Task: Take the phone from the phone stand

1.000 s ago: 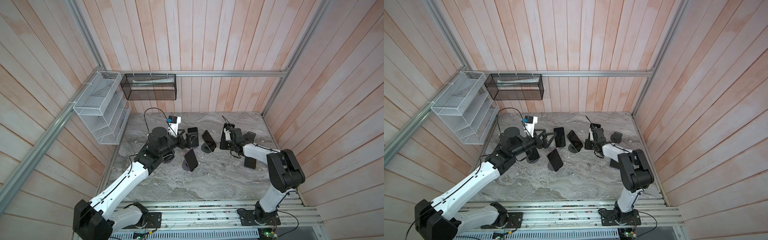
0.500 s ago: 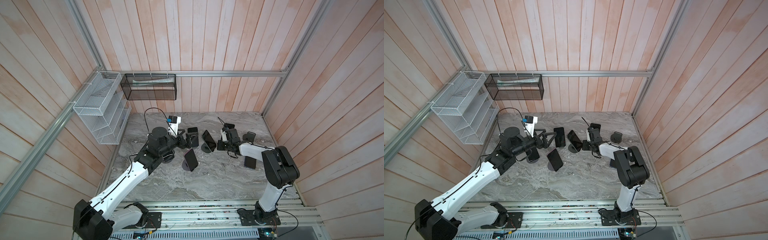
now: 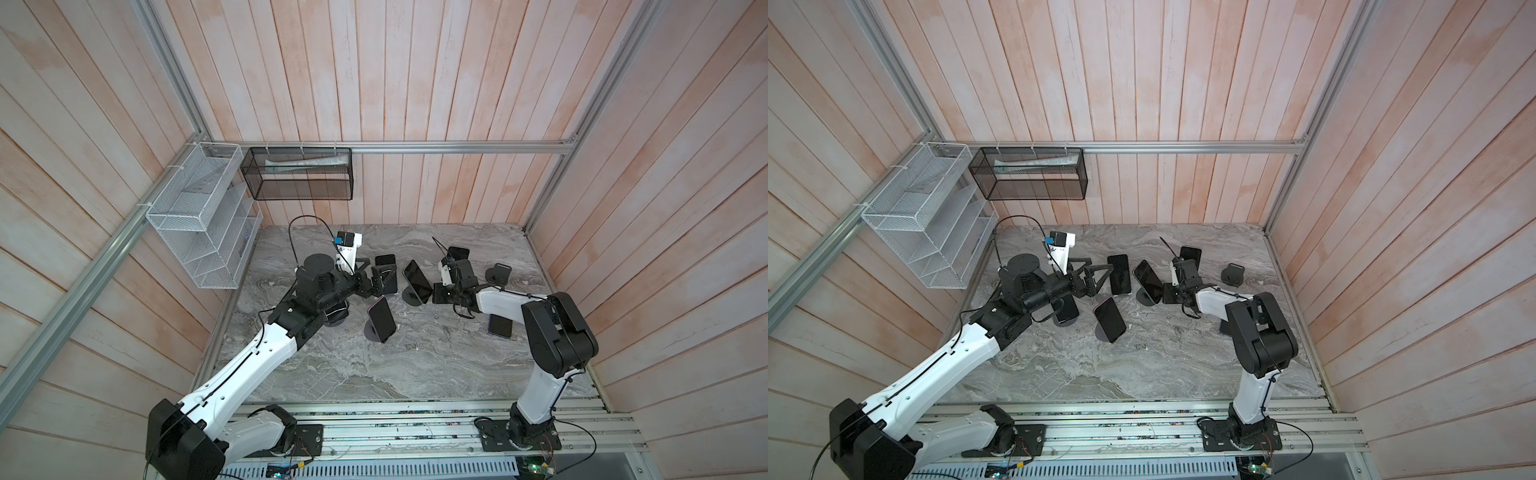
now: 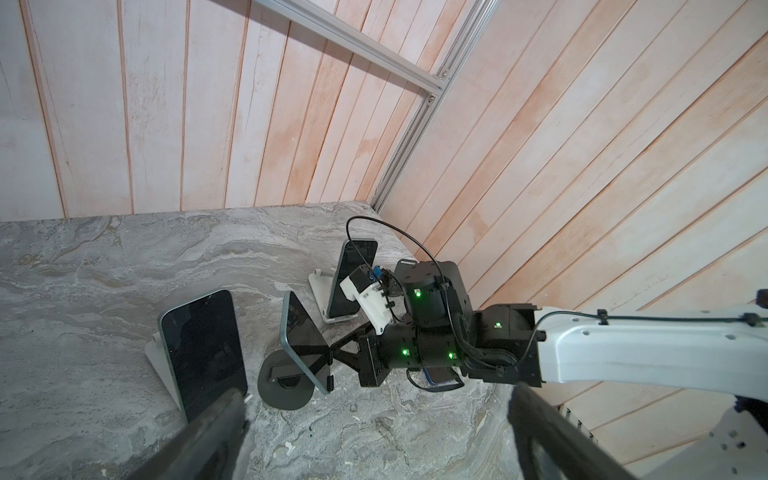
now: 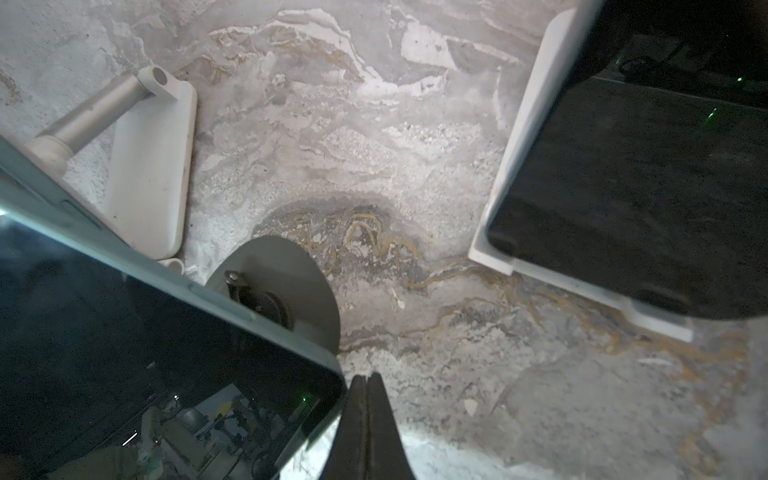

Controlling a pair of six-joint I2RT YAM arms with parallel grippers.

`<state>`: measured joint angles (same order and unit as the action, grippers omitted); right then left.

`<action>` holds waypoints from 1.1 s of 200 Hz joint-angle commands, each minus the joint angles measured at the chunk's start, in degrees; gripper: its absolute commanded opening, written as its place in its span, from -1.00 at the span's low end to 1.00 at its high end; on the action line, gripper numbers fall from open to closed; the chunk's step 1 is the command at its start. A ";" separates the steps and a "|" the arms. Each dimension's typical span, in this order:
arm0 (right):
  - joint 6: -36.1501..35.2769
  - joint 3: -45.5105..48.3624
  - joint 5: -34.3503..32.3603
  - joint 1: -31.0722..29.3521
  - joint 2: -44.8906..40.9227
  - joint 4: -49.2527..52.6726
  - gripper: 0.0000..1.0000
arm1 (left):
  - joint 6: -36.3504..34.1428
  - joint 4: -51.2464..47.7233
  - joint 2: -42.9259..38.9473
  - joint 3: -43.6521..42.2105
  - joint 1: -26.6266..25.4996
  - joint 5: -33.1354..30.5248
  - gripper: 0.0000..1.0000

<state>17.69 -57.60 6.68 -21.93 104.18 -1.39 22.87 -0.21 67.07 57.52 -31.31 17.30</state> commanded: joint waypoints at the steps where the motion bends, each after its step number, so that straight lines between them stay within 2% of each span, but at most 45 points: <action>1: -0.85 1.04 -0.18 -0.70 -0.90 0.77 -1.00 | -0.74 0.21 -0.27 -0.67 -0.12 -0.19 1.00; 220: 1.42 3.95 0.13 -4.96 -3.21 0.91 -1.00 | -0.81 0.31 -0.49 -0.65 -0.12 0.10 1.00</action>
<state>18.06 -54.96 6.70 -26.52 103.28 -1.30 22.90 -0.21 67.07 57.52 -31.29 17.32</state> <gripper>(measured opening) 0.042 0.999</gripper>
